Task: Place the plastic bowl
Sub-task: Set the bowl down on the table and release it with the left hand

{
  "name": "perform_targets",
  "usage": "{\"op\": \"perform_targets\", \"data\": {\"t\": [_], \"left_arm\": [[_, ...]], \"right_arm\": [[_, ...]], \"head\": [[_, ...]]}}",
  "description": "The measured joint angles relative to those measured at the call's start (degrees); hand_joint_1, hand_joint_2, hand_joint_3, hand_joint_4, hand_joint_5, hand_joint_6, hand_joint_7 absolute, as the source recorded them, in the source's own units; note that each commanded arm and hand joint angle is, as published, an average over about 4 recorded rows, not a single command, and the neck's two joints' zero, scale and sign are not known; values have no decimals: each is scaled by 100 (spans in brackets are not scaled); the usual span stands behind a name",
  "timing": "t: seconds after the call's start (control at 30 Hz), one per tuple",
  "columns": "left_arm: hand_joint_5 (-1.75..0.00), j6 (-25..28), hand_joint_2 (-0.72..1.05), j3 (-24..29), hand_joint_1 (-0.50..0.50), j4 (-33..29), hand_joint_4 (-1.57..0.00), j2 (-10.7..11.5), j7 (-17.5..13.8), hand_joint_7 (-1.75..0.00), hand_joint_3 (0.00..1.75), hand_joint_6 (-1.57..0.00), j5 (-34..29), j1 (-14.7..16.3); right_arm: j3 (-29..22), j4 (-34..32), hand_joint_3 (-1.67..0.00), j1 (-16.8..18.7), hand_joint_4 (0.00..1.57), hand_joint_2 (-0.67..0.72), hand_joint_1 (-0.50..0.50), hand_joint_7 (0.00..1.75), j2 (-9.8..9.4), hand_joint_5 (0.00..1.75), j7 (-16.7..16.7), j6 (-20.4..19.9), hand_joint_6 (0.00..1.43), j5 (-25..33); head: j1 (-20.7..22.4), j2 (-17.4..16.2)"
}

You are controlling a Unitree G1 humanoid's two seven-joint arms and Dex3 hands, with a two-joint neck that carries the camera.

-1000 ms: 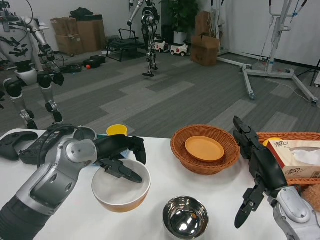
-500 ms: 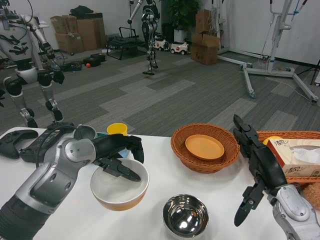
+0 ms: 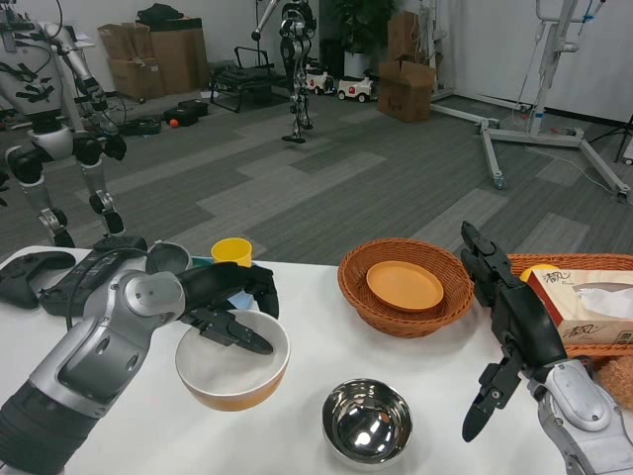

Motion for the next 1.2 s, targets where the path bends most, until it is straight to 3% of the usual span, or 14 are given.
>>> {"op": "perform_targets", "data": {"t": [0.9, 1.03, 1.2], "left_arm": [[-175, -31, 96, 57, -50, 28, -142, -28, 0, -168, 157, -33, -1, 11], [-175, -126, 96, 219, -50, 123, -138, -57, 4, -168, 157, -31, 270, 45], [-175, -290, 96, 476, -50, 316, -137, -318, 60, -168, 153, -28, 749, 277]], "right_arm": [[18, 0, 0, 0, 0, 72, -46, 0, 1, 0, 0, 0, 0, 63], [18, 1, 0, 0, 0, 72, -46, 0, 7, 0, 0, 0, 0, 64], [36, 32, 0, -1, 0, 72, -46, 0, 9, 0, 0, 1, 0, 77]], "head": [[-59, 39], [-49, 84], [-6, -54]]}}
